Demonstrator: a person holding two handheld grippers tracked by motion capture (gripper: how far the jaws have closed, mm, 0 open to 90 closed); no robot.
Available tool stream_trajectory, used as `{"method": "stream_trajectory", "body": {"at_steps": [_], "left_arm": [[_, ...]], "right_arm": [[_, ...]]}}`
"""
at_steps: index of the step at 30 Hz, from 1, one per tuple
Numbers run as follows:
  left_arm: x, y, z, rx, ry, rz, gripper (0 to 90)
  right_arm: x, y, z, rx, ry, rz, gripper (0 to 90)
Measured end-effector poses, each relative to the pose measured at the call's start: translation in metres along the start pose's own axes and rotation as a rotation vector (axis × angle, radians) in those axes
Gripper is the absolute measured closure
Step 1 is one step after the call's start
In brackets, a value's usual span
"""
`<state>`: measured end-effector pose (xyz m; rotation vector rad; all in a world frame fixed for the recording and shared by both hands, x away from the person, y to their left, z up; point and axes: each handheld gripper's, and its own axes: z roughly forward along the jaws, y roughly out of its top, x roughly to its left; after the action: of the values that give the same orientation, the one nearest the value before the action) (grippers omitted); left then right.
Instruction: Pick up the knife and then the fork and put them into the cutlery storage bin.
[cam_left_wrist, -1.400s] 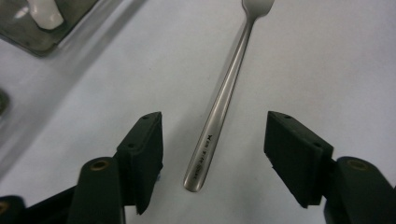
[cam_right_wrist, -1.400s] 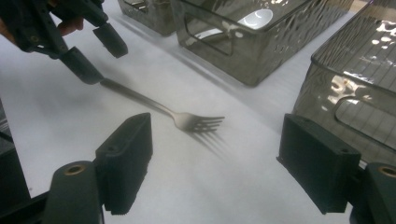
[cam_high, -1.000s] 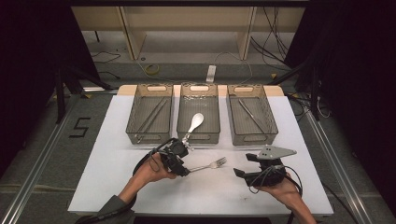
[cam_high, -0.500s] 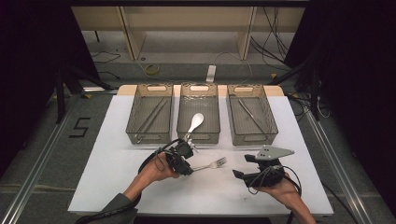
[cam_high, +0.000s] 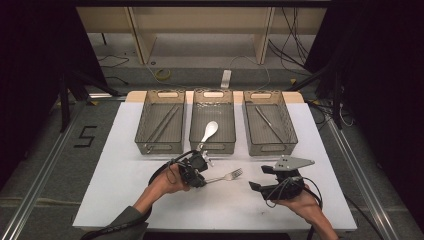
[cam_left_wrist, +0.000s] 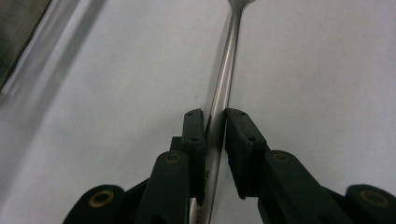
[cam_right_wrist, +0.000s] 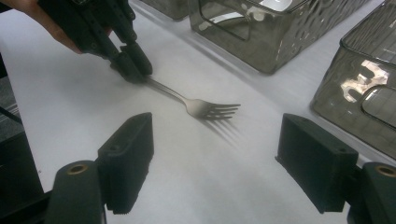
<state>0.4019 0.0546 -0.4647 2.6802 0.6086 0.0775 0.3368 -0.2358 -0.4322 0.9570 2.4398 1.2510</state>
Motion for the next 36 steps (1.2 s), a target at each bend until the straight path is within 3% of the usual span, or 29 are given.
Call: {"method": "stream_trajectory", "body": {"at_steps": [6,12,24,28,36], "left_arm": [[-0.005,-0.001,0.0,-0.006,0.022,0.05,80.3],[-0.002,-0.002,-0.002,-0.028,0.02,0.019,80.7],[0.008,-0.005,-0.025,-0.093,-0.007,-0.059,80.7],[0.004,-0.003,-0.028,-0.088,-0.026,-0.056,80.7],[-0.006,0.001,-0.032,-0.068,-0.088,-0.043,80.7]], "right_arm": [[0.0,0.0,-0.001,-0.002,-0.002,-0.004,28.4],[0.0,0.0,-0.001,-0.004,0.001,-0.003,28.7],[0.0,0.002,0.002,-0.002,0.0,-0.001,29.0],[0.006,0.007,0.004,-0.022,0.013,-0.028,29.0],[0.028,0.021,0.021,-0.018,0.057,-0.153,28.6]]}}
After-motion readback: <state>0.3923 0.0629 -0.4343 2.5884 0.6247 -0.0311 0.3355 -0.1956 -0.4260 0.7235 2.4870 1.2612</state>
